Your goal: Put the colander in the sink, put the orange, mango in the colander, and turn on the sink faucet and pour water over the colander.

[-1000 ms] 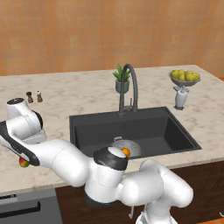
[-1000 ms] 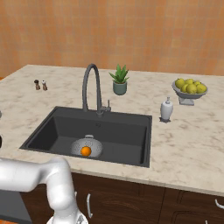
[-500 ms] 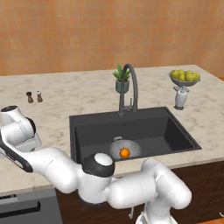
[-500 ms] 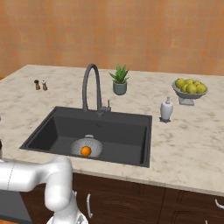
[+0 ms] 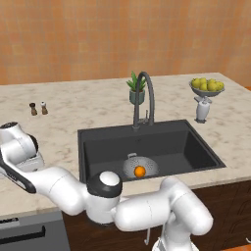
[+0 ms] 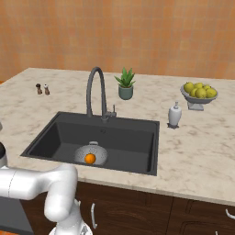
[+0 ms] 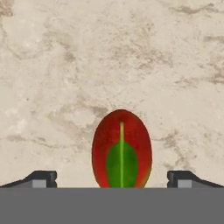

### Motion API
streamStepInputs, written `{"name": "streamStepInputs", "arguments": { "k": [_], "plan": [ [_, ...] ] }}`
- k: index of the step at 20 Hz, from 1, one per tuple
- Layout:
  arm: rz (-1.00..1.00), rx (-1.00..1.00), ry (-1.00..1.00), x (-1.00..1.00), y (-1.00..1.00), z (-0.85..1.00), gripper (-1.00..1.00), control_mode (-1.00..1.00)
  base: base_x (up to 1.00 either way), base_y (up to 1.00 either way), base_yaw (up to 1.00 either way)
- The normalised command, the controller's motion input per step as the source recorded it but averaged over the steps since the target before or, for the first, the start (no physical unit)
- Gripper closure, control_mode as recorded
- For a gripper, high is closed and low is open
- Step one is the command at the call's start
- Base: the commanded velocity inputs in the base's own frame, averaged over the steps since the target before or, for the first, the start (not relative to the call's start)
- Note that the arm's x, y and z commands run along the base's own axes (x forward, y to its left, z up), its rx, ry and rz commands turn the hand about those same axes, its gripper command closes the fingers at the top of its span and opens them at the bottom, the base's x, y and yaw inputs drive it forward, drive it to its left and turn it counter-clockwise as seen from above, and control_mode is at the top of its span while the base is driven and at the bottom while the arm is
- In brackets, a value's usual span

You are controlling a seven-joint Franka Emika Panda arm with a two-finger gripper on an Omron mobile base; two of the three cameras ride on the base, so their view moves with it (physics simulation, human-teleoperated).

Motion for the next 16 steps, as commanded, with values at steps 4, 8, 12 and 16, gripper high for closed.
{"name": "streamStepInputs", "arguments": {
  "k": [4,8,12,16],
  "plan": [
    [-0.07,0.00,0.01,0.00,-0.05,-0.19,-1.00,-1.00,0.00,0.00,0.00],
    [-0.05,0.00,0.02,0.00,0.00,-0.22,-1.00,-1.00,0.00,0.00,0.00],
    [-0.06,0.00,0.00,0.00,0.00,-0.26,-1.00,-1.00,0.00,0.00,0.00],
    [-0.05,0.00,0.00,0.00,0.00,-0.29,1.00,-1.00,0.00,0.00,0.00]
  ]
}}
